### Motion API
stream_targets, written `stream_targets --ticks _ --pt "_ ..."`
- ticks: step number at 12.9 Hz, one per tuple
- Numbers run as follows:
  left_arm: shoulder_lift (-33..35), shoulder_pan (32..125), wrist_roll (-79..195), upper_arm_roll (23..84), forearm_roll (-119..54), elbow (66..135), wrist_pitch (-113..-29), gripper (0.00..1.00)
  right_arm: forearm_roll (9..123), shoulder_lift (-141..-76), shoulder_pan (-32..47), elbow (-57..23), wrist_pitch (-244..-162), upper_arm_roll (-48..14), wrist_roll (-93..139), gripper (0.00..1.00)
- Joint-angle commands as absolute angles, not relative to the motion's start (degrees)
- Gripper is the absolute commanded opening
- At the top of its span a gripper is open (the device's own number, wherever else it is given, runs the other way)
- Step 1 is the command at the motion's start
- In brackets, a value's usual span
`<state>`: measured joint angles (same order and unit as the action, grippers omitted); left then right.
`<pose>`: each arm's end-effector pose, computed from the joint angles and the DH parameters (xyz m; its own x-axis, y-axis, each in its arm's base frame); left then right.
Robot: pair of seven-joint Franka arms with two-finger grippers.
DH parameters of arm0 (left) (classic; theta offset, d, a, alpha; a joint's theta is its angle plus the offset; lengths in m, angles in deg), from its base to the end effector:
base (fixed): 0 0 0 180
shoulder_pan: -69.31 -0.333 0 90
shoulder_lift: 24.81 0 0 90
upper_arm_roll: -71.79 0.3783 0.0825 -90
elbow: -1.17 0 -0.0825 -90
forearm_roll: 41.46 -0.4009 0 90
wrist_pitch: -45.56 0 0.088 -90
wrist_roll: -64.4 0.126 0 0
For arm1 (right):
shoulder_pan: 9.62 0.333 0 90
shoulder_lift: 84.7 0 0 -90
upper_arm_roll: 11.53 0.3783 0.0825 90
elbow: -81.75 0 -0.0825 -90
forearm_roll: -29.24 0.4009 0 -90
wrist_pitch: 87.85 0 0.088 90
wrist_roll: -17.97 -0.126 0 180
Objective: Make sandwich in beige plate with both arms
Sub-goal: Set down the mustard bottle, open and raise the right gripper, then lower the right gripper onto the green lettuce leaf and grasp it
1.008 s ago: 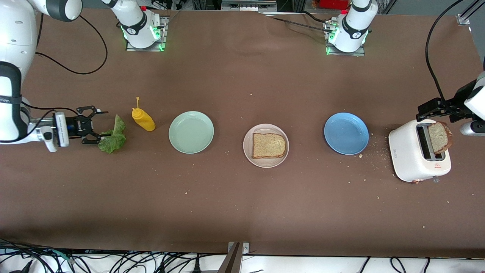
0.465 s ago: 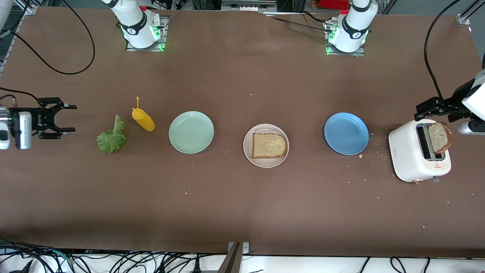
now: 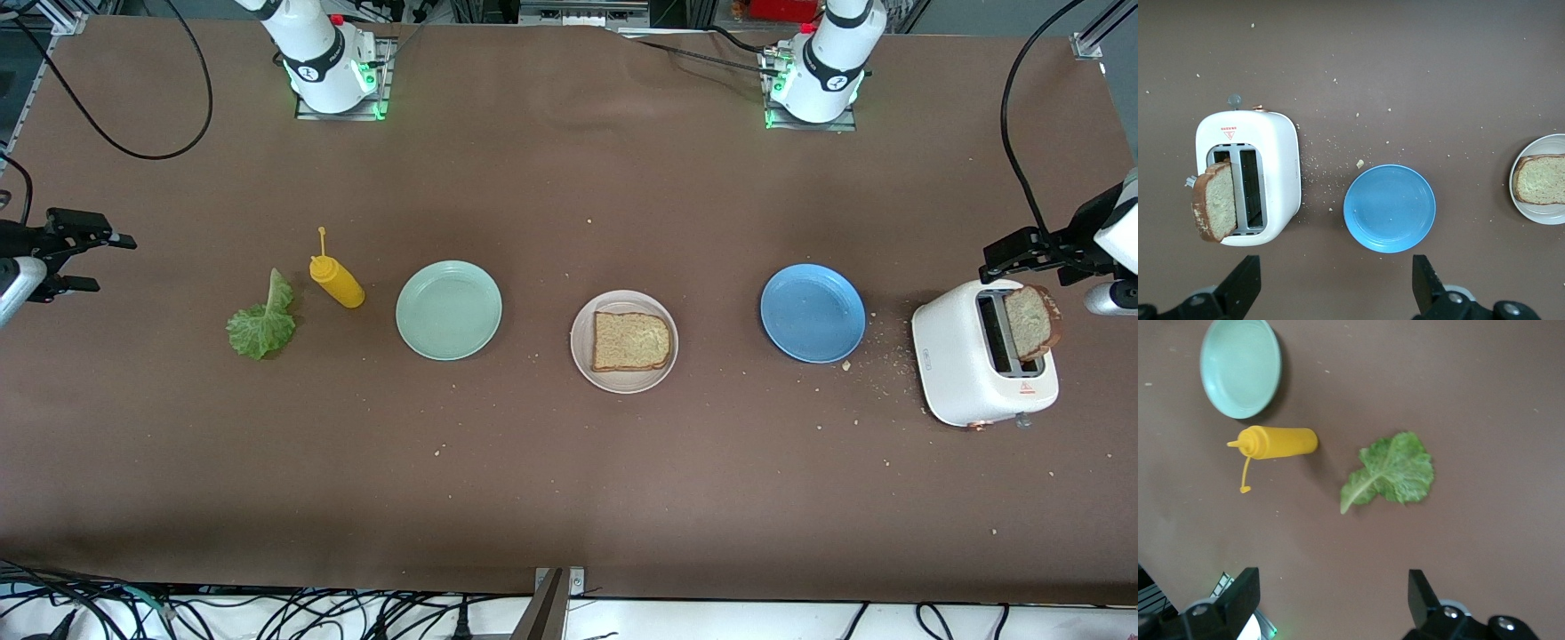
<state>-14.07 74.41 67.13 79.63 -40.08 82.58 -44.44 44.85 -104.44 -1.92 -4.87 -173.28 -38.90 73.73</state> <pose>0.6378 0.0185 0.6284 0.9994 -0.0013 -0.0358 -0.0013 -1.0000 0.0004 0.6330 -0.1436 0.4988 0.8103 0.5790 -0.0907 0.5254 -0.7862 -0.3253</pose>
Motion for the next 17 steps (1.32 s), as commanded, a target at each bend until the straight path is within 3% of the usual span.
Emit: stream_targets --ticks 1,9,17 --pt "-14.6 74.3 67.8 79.8 -39.3 82.3 -44.1 1.0 36.6 -102.6 2.7 -8.1 -176.8 -38.8 62.0 0.99" --pt "-14.3 74.2 70.5 79.9 -38.8 82.4 -44.3 1.0 36.1 -99.9 4.8 -33.4 -209.1 -38.2 54.9 0.99" --pt "-14.3 72.1 71.2 80.1 -36.5 82.5 -44.3 1.0 42.5 -106.4 5.1 -36.0 -216.8 -35.1 42.6 0.99"
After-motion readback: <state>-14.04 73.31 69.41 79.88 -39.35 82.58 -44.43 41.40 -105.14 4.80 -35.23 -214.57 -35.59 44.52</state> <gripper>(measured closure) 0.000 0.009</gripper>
